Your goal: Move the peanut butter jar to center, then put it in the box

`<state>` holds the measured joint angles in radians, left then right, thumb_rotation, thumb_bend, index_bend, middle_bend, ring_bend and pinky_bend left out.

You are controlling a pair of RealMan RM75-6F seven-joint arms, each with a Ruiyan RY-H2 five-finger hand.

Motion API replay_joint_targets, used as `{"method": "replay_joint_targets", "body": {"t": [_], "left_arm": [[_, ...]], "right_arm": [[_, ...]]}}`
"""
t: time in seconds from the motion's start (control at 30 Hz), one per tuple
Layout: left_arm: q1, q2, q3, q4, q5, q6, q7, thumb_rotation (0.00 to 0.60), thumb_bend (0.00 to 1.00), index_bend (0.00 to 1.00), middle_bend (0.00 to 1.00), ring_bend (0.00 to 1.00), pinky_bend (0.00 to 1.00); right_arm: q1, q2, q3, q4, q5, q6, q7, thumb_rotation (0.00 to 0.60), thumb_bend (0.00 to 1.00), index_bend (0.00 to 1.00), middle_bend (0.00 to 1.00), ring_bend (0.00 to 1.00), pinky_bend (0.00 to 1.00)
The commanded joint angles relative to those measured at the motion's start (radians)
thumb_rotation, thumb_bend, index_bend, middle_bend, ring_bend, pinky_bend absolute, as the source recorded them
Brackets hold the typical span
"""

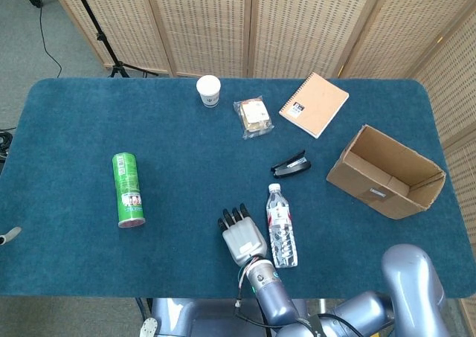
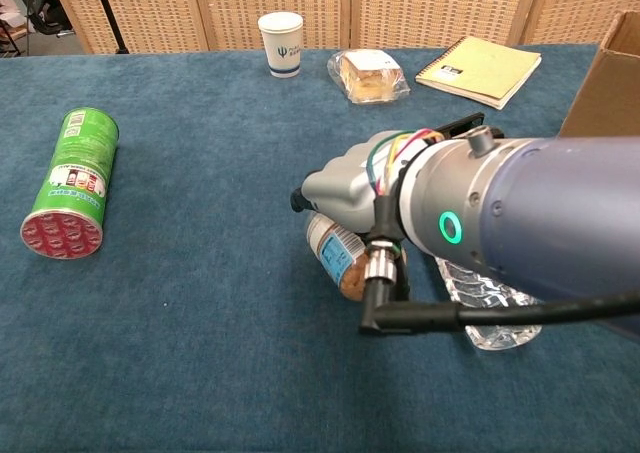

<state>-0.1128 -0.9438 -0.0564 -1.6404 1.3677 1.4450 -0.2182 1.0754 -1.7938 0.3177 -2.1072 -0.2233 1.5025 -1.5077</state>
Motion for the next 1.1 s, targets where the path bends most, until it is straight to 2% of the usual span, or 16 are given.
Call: {"method": "replay_joint_targets", "body": {"t": [0.03, 0.13, 0.4, 0.5, 0.6, 0.67, 0.77, 0.83, 0.9, 0.97, 1.1], "left_arm": [[0.004, 0.001, -0.004, 0.003, -0.002, 0.001, -0.009, 0.6, 0.0, 0.0, 0.0, 0.0, 0.03], [0.003, 0.002, -0.007, 0.007, -0.003, -0.007, -0.014, 0.6, 0.0, 0.0, 0.0, 0.0, 0.03], [0.001, 0.001, -0.011, 0.002, -0.001, -0.019, -0.001, 0.6, 0.0, 0.0, 0.0, 0.0, 0.03], [0.003, 0.001, -0.014, 0.001, -0.002, -0.018, 0.0, 0.6, 0.0, 0.0, 0.0, 0.0, 0.03], [0.003, 0.001, -0.016, 0.001, -0.005, -0.024, -0.001, 0.6, 0.0, 0.0, 0.0, 0.0, 0.03], [0.002, 0.002, -0.017, 0.001, -0.006, -0.028, 0.0, 0.6, 0.0, 0.0, 0.0, 0.0, 0.03], [0.0, 0.002, -0.019, 0.0, -0.007, -0.035, 0.002, 0.6, 0.0, 0.0, 0.0, 0.0, 0.03], [0.0, 0.003, -0.019, -0.001, -0.007, -0.037, 0.002, 0.6, 0.0, 0.0, 0.0, 0.0, 0.03], [0.001, 0.004, -0.02, -0.002, -0.005, -0.037, 0.001, 0.6, 0.0, 0.0, 0.0, 0.0, 0.03], [0.002, 0.004, -0.021, -0.002, -0.005, -0.036, 0.001, 0.6, 0.0, 0.0, 0.0, 0.0, 0.03], [0.001, 0.004, -0.021, -0.004, -0.003, -0.042, 0.005, 0.6, 0.0, 0.0, 0.0, 0.0, 0.03]], "right_arm": [[0.017, -0.007, -0.024, 0.049, -0.031, -0.034, 0.031, 0.6, 0.0, 0.0, 0.0, 0.0, 0.02], [0.02, 0.01, -0.053, 0.073, -0.077, -0.052, 0.056, 0.6, 0.0, 0.0, 0.0, 0.0, 0.02], [0.028, 0.029, -0.093, 0.094, -0.105, -0.09, 0.097, 0.6, 0.0, 0.0, 0.0, 0.0, 0.02], [0.029, 0.035, -0.12, 0.125, -0.147, -0.128, 0.127, 0.6, 0.0, 0.0, 0.0, 0.0, 0.07], [0.025, 0.04, -0.155, 0.162, -0.211, -0.165, 0.162, 0.6, 0.0, 0.14, 0.11, 0.04, 0.2], [0.017, 0.045, -0.176, 0.186, -0.263, -0.195, 0.203, 0.6, 0.0, 0.33, 0.29, 0.18, 0.32], [0.006, 0.053, -0.199, 0.211, -0.331, -0.235, 0.261, 0.6, 0.05, 0.51, 0.47, 0.34, 0.42], [-0.002, 0.062, -0.214, 0.224, -0.373, -0.263, 0.3, 0.6, 0.14, 0.58, 0.54, 0.4, 0.43], [-0.007, 0.067, -0.224, 0.235, -0.409, -0.277, 0.327, 0.6, 0.21, 0.6, 0.56, 0.42, 0.44], [-0.014, 0.074, -0.232, 0.243, -0.448, -0.292, 0.36, 0.6, 0.24, 0.61, 0.57, 0.42, 0.44], [-0.029, 0.109, -0.23, 0.252, -0.6, -0.322, 0.468, 0.6, 0.27, 0.61, 0.57, 0.42, 0.44]]}}
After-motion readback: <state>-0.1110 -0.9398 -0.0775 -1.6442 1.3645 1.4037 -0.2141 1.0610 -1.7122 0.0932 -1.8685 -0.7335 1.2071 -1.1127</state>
